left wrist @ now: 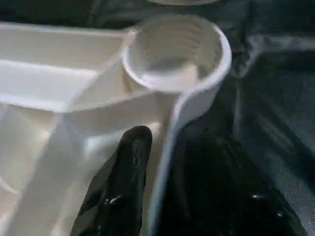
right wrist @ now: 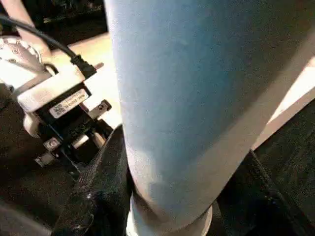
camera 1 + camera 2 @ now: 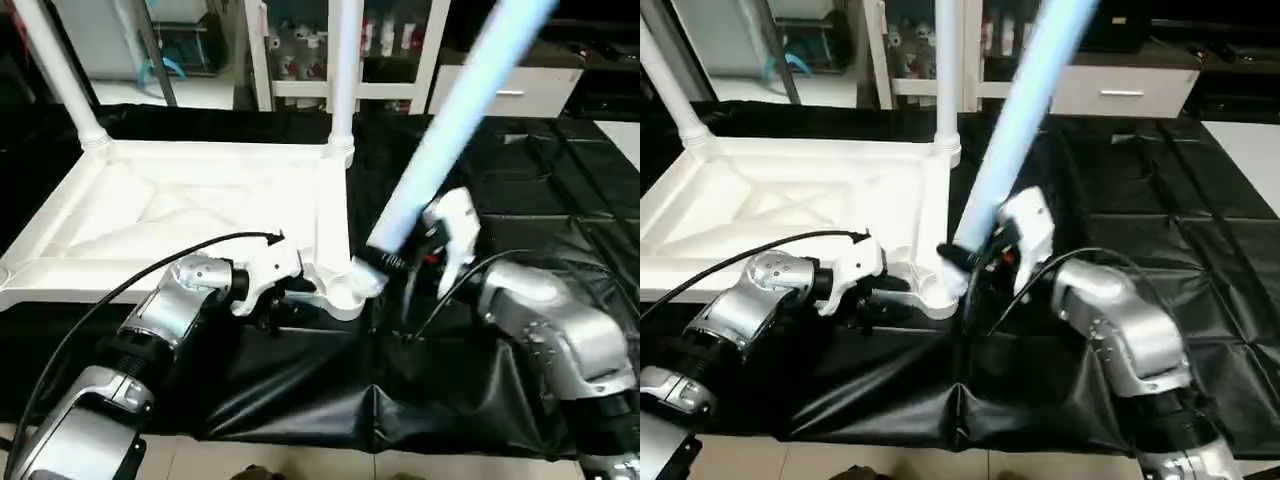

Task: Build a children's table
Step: Rotate table base, then insert table leg to table base

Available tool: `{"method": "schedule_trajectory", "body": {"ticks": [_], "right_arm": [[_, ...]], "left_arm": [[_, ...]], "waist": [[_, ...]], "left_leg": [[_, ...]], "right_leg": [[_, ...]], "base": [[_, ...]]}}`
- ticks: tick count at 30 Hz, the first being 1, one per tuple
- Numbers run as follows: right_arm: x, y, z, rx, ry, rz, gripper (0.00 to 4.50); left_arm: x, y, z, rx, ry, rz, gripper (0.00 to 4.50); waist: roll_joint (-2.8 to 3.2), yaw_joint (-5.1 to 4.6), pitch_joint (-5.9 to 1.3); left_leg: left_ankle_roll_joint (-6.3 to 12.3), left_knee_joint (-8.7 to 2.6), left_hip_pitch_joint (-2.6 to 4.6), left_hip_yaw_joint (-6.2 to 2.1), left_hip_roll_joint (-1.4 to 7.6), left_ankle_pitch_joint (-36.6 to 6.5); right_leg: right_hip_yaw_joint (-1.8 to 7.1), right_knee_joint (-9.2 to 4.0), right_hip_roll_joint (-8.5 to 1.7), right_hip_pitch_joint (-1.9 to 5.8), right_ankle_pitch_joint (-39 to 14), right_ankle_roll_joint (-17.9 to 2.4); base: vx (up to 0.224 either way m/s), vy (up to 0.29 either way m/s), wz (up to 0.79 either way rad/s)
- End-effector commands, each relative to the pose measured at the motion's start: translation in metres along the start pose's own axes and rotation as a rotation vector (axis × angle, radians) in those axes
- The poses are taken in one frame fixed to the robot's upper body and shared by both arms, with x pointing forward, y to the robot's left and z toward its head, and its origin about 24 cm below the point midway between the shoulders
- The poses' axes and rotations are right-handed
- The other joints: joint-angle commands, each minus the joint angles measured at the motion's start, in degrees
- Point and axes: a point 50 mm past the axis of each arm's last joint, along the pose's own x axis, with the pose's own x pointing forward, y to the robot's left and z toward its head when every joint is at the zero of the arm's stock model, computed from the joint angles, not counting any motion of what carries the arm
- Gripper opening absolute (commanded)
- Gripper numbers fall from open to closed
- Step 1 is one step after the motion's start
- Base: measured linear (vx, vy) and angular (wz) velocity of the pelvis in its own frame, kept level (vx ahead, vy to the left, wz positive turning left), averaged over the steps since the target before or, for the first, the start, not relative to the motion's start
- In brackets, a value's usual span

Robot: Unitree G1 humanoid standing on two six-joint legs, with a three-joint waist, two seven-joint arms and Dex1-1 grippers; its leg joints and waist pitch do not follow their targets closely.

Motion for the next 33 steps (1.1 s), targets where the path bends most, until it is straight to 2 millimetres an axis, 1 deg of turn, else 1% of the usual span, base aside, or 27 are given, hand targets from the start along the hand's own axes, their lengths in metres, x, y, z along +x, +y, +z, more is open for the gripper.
{"method": "schedule_trajectory", "body": {"ticks": [1, 2, 3, 4, 6, 8, 9, 10, 11, 14, 18, 22, 26, 33], "right_arm": [[0.005, 0.001, 0.009, -0.061, -0.026, 0.01, 1.86], [0.01, -0.001, 0.009, -0.065, -0.029, 0.005, 1.86], [0.01, -0.001, 0.009, -0.065, -0.029, 0.004, 1.86], [0.011, -0.001, 0.009, -0.057, -0.037, 0.005, 1.86], [0.016, -0.002, 0.009, -0.033, -0.051, 0.012, 1.86], [0.019, -0.002, 0.008, -0.025, -0.049, 0.024, 1.86], [0.02, -0.001, 0.007, -0.023, -0.047, 0.034, 1.86], [0.021, -0.001, 0.007, -0.017, -0.046, 0.043, 1.86], [0.022, 0.0, 0.006, -0.009, -0.044, 0.052, 1.86], [0.024, 0.0, 0.003, 0.003, -0.025, 0.065, 1.86], [0.023, 0.002, 0.0, 0.026, -0.023, 0.082, 1.86], [0.022, 0.004, -0.001, 0.045, -0.033, 0.092, 1.86], [0.022, 0.001, -0.013, -0.003, 0.021, 0.07, 1.86], [0.024, 0.002, -0.013, -0.028, 0.029, 0.07, 1.86]], "left_arm": [[0.0, -0.002, -0.005, -0.001, 0.036, -0.016, 1.63], [0.0, -0.001, -0.006, 0.001, 0.042, -0.009, 1.56], [0.0, -0.001, -0.006, 0.001, 0.043, -0.009, 1.42], [0.0, -0.001, -0.007, -0.005, 0.048, -0.006, 1.42], [-0.003, -0.001, -0.009, -0.025, 0.048, 0.009, 1.25], [-0.004, 0.0, -0.01, -0.023, 0.052, 0.014, 1.19], [-0.004, 0.0, -0.01, -0.02, 0.057, 0.013, 1.11], [-0.005, -0.001, -0.01, -0.021, 0.058, 0.011, 1.04], [-0.005, -0.001, -0.011, -0.023, 0.057, 0.01, 0.92], [-0.005, 0.0, -0.011, -0.025, 0.06, 0.017, 0.85], [-0.005, 0.004, -0.011, -0.026, 0.07, 0.067, 0.79], [-0.003, 0.006, -0.009, -0.029, 0.072, 0.095, 0.76], [0.0, 0.004, -0.006, -0.044, 0.07, 0.078, 0.75], [0.002, 0.001, -0.004, -0.059, 0.074, 0.063, 0.74]], "waist": [[-0.08, -0.05, -3.97], [-0.38, -0.08, -3.96], [-0.29, -0.14, -3.92], [-0.21, -0.04, -3.9], [-0.33, -0.02, -3.89], [-0.22, 0.06, -3.77], [-0.34, 0.05, -3.73], [-0.33, 0.11, -3.68], [-0.32, 0.02, -3.69], [-0.36, -0.05, -3.75], [-0.5, 0.01, -3.66], [-0.36, -0.04, -3.6], [-0.26, -0.03, -3.71], [-0.2, 0.0, -3.74]], "left_leg": [[0.96, -4.9, 1.58, -2.37, 5.12, -5.1], [1.23, -4.88, 1.58, -2.33, 5.13, -4.8], [1.38, -4.87, 1.52, -2.32, 5.09, -4.8], [1.47, -4.85, 1.58, -2.28, 5.1, -5.1], [1.55, -4.91, 1.55, -2.3, 5.16, -5.1], [1.0, -5.01, 1.77, -2.25, 5.21, -6.5], [0.93, -5.11, 1.73, -2.25, 5.21, -6.8], [0.63, -5.24, 1.81, -2.26, 5.24, -7.2], [0.38, -5.29, 1.67, -2.32, 5.24, -7.2], [0.44, -5.24, 1.66, -2.27, 5.18, -6.8], [0.59, -5.27, 1.6, -2.26, 5.21, -7.2], [0.19, -5.43, 1.62, -2.33, 5.26, -8.0], [0.06, -5.39, 1.55, -2.37, 5.21, -6.9], [0.9, -5.37, 1.6, -2.34, 5.26, -6.3]], "right_leg": [[2.14, -3.61, -4.53, 2.16, 4.4, -17.0], [2.14, -3.6, -4.54, 2.16, 4.5, -17.1], [2.17, -3.6, -4.54, 2.13, 4.4, -17.2], [2.18, -3.72, -4.57, 2.11, 3.8, -17.2], [2.2, -3.67, -4.57, 2.14, 3.5, -17.2], [2.23, -3.92, -4.51, 1.87, 1.3, -17.0], [2.21, -3.93, -4.43, 1.88, 1.0, -17.0], [2.18, -3.98, -4.4, 1.79, 0.3, -16.7], [2.19, -3.89, -4.43, 1.89, 0.2, -16.5], [2.19, -3.89, -4.5, 1.9, 0.9, -16.3], [2.29, -4.09, -4.61, 1.88, -0.2, -16.2], [2.28, -4.17, -4.59, 1.79, -1.5, -15.8], [2.19, -4.06, -4.58, 1.85, 0.1, -16.0], [2.16, -4.02, -4.55, 1.87, 1.8, -16.4]], "base": [[0.0, 0.0, 0.0], [0.0, 0.0, 0.0], [0.0, 0.0, 0.0], [0.0, 0.0, 0.0], [0.0, 0.0, 0.0], [0.0, 0.0, 0.0], [0.0, 0.0, 0.0], [0.0, 0.0, 0.0], [0.0, 0.0, 0.0], [0.0, 0.0, 0.0], [0.0, 0.0, 0.0], [0.0, 0.0, 0.0], [0.0, 0.0, 0.0], [0.0, 0.0, 0.0]]}}
